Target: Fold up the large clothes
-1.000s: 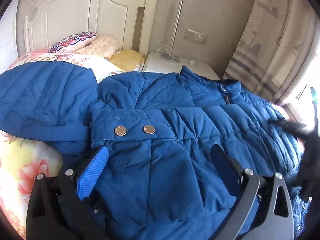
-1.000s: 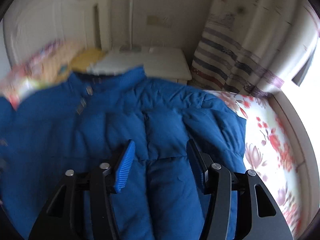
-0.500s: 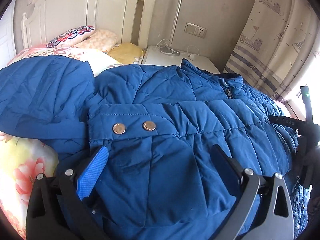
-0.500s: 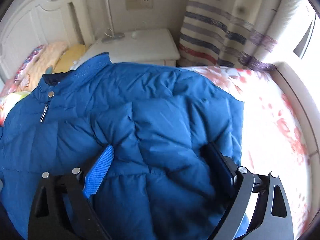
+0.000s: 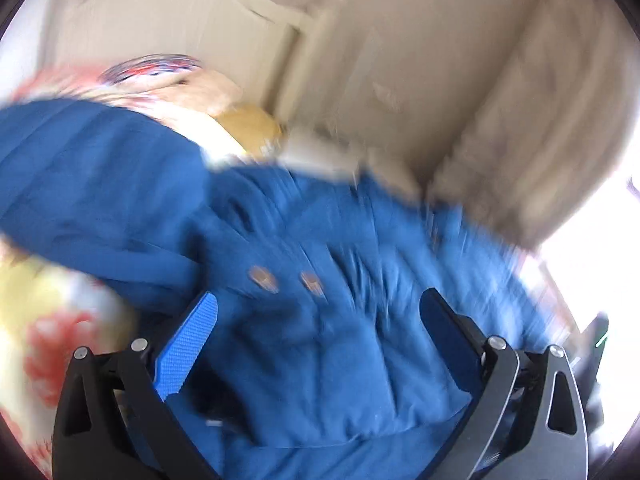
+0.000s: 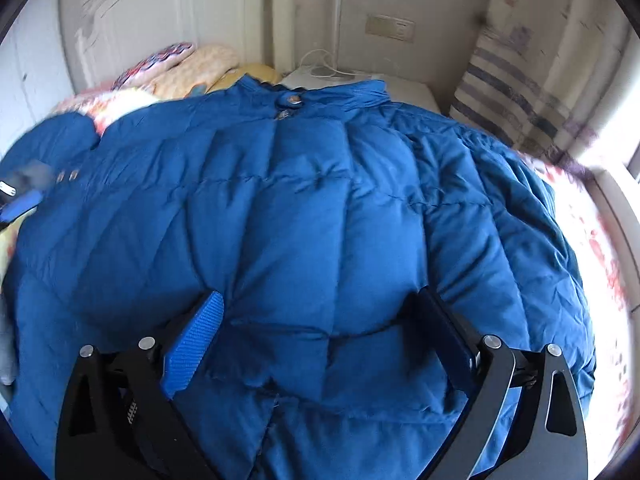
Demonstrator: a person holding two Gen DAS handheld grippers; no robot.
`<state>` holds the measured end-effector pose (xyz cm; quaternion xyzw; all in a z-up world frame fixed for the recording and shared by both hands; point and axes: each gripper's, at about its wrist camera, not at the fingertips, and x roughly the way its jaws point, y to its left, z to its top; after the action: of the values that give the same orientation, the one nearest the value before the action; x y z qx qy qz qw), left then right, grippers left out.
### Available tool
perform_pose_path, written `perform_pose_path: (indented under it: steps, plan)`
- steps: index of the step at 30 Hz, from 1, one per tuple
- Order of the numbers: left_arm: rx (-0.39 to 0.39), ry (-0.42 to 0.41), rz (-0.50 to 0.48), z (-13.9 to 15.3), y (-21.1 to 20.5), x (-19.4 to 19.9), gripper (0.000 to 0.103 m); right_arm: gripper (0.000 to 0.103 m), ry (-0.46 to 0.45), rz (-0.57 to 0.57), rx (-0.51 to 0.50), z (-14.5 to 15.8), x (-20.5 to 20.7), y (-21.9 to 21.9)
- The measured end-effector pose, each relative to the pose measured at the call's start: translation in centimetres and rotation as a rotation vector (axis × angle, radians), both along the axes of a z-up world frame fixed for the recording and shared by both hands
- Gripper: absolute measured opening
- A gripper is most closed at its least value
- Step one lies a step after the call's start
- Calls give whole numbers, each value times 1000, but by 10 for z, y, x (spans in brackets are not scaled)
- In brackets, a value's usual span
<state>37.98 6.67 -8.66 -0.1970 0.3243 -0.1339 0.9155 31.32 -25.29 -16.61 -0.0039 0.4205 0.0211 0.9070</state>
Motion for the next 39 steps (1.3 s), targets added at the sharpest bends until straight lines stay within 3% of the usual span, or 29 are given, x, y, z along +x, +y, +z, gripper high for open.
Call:
perform_pose_path:
  steps: [3, 6, 8, 10, 13, 14, 15, 18, 20, 22, 25, 28, 30, 33, 37, 39]
  plan:
    - [-332, -69, 278, 13, 97, -20, 100, 93, -9, -2, -5, -1, -5, 0]
    - [-531, -74, 541, 5, 180, -41, 100, 93, -10, -2, -4, -1, -3, 0]
    - [-595, -43, 691, -5, 228, -49, 98, 93, -12, -2, 9, 0, 1, -1]
    - [-625, -16, 738, -13, 260, -46, 90, 93, -14, -2, 12, 1, -2, 0]
    - [-565, 30, 765, -14, 295, -25, 79, 93, -14, -2, 13, 1, -2, -1]
    - [-546, 42, 752, -13, 300, -16, 78, 93, -14, -2, 14, 1, -2, -1]
    - [-525, 58, 733, -12, 305, -6, 67, 93, -15, -3, 14, 1, -2, -1]
    - [-541, 102, 683, -13, 310, 11, 5, 93, -18, -3, 20, 1, -2, -1]
    - [-486, 22, 662, 9, 292, 6, 4, 93, -21, -3, 25, 1, -3, -1]
    - [-419, -75, 573, 39, 258, 2, 3, 93, -24, -3, 32, 1, -3, -2]
    - [-297, -195, 292, 89, 160, 2, 3, 93, -27, -3, 39, 1, -2, -3]
    - [-218, -210, 11, 107, 65, 7, 4, 93, -29, -3, 45, 1, -2, -4]
    - [-175, -159, -199, 99, -13, 12, 4, 93, -31, -3, 57, 1, -2, -5]
    - [-62, -51, -341, 60, -97, 16, 7, 93, -32, -5, 73, 1, -1, -7]
    - [24, 155, -415, -12, -140, 22, 10, 93, -34, -5, 92, 1, 0, -9]
    - [56, 179, -447, -24, -143, 20, 11, 93, -34, -3, 103, 0, 0, -10]
